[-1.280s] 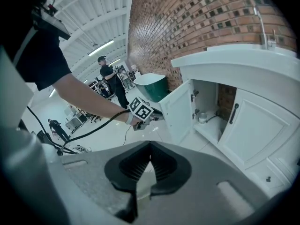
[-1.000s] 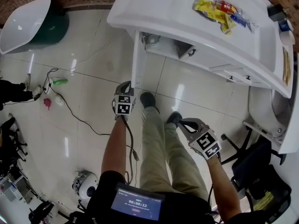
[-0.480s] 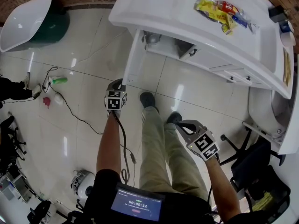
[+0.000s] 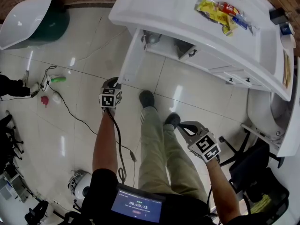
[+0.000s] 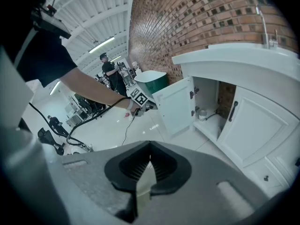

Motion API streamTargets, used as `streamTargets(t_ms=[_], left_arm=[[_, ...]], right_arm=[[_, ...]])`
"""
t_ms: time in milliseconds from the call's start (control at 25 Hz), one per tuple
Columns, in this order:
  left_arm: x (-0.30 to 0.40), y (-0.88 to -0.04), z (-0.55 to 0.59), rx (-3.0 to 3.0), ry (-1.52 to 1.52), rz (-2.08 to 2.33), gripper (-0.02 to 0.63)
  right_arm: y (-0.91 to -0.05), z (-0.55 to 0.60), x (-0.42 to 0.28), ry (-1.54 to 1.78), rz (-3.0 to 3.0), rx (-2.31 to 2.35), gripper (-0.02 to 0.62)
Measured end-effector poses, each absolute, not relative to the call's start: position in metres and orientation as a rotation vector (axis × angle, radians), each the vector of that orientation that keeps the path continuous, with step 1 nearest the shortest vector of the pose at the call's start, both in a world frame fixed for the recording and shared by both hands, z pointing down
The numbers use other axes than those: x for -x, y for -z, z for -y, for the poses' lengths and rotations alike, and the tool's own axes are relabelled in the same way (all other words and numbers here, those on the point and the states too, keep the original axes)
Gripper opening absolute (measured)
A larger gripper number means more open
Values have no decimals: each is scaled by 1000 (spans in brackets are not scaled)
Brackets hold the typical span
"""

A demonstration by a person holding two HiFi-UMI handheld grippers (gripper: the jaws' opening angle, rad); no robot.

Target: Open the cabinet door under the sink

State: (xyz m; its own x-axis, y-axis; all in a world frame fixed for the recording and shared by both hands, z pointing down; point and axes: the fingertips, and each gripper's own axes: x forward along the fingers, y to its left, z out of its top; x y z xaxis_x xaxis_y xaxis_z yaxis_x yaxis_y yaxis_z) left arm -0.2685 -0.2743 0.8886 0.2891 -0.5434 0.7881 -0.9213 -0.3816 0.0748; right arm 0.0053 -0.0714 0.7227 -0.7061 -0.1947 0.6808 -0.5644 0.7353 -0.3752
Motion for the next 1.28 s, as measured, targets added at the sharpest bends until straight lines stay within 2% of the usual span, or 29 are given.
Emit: streamTargets(t_ms=[240,600,640,720,1080,1280], left_arm=[[267,-887,274,-2051,-998,1307,110],[269,-886,273,-2104,-1111,1301,126],[270,-885,273,-2103,-1121,1300,121],[273,-883,269,-2097,-1124,1304,65],[272,-871,225,-2084,-1095,1324,64],[237,-849,195,-2153,-1118,1248,59]], right_arm=[[-724,71,-11,-777,2300,-581,-9],[-724,69,-12,-769,2306,-571,-9],[-724,69,-14,-771,2304,-573,-9],[-724,71,-20,-774,2300,-583,-9],[-719,78,-28,-777,2312,-598,-9],[-700,84,-31,-745,2322,-589,-9]])
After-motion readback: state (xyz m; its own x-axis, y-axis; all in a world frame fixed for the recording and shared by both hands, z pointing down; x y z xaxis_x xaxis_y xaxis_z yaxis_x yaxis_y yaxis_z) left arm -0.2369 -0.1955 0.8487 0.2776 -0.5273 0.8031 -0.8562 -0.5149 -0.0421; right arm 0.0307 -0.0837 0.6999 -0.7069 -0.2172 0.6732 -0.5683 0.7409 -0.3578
